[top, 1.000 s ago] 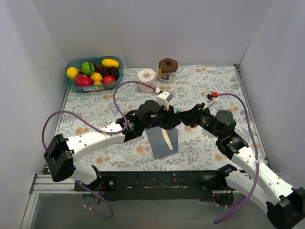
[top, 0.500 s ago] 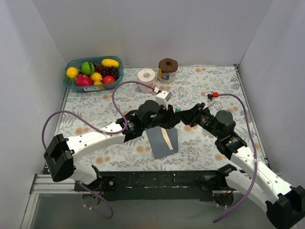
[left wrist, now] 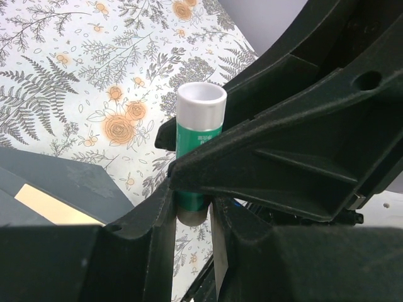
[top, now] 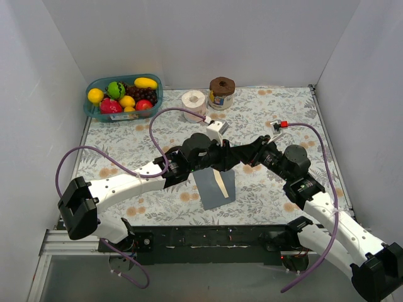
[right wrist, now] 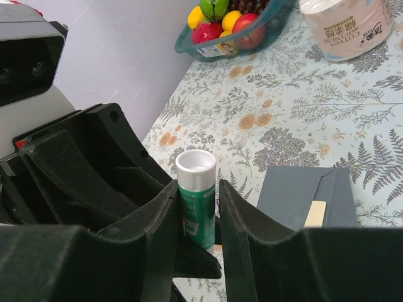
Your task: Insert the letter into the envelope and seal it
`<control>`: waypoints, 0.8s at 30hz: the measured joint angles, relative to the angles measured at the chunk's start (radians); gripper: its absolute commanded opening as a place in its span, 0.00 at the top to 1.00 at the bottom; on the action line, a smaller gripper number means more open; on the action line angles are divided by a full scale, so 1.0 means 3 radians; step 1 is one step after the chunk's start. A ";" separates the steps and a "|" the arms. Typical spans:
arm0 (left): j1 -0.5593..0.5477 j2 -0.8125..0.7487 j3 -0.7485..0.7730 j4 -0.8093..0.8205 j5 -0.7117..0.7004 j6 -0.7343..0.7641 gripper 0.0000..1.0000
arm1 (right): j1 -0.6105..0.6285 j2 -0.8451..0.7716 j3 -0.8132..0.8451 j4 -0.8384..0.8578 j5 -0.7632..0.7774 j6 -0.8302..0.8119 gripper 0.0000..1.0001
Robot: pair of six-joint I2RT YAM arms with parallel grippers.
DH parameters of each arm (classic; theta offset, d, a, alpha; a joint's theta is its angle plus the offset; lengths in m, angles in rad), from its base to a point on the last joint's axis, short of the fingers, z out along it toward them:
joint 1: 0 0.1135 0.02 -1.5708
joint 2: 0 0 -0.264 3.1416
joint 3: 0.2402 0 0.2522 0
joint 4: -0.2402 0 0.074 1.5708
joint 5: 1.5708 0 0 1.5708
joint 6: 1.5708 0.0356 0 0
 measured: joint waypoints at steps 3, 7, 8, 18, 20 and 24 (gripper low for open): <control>-0.0005 0.0000 -0.0001 0.0000 0.0010 0.0001 1.00 | 0.0000 0.0019 0.0000 0.0018 -0.0024 0.0017 0.76; -0.0006 -0.0003 -0.0008 0.0003 0.0008 -0.0014 1.00 | 0.0000 0.0022 -0.0018 0.0036 -0.0025 -0.0004 0.73; -0.0005 -0.0003 -0.0013 0.0003 -0.0005 -0.0015 1.00 | 0.0000 0.0020 -0.0025 0.0051 -0.0027 -0.0006 0.71; -0.0066 -0.0025 -0.0051 0.0046 -0.0220 -0.0055 1.00 | 0.0000 0.0019 -0.0032 0.0060 -0.0036 -0.0005 0.66; -0.0074 -0.0033 -0.0052 0.0046 -0.0243 -0.0061 1.00 | 0.0000 0.0015 -0.0031 0.0066 -0.0037 -0.0004 0.66; -0.0088 -0.0039 -0.0052 0.0045 -0.0287 -0.0064 1.00 | 0.0000 0.0015 -0.0032 0.0076 -0.0042 -0.0003 0.66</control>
